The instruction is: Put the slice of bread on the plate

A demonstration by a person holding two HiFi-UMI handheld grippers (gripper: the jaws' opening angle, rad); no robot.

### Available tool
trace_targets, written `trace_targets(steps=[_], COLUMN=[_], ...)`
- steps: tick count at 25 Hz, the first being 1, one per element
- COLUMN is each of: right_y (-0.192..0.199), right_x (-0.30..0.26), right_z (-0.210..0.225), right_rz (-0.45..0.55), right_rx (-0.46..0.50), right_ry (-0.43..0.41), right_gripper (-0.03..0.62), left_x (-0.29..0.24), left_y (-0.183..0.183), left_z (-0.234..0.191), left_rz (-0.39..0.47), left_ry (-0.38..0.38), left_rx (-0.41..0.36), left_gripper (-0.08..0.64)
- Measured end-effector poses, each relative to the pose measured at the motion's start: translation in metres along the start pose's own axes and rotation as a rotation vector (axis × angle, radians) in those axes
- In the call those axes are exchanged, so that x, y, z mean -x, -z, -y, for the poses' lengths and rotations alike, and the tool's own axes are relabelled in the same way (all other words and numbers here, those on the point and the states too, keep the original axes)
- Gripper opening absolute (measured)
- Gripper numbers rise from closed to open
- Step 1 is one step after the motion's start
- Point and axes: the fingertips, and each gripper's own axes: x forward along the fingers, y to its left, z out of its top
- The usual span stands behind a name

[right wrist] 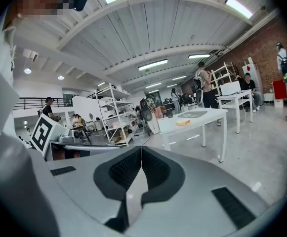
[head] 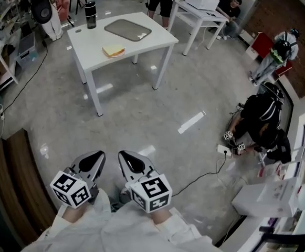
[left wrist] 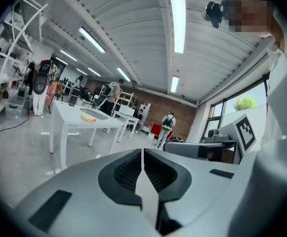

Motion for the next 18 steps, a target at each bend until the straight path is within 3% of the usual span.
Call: trace_targets(steps=[9,18], right_y=[-0.012,-0.064], right_x=[-0.047,-0.148], right_z=[0.024,0.064], right_rz=[-0.013,-0.006], right_rx=[-0.01,0.016], right_ry=[0.0,0.023], right_gripper=[0.014,0.015], left_x=[-0.04,-0.098], left_y=[-0.002,-0.072], left_z=[-0.024,-0.108], left_rz=[-0.039,-0.025], left_ry=[0.038,0.09], left_rx=[0.018,-0.004], left_gripper=[0.021,0.021])
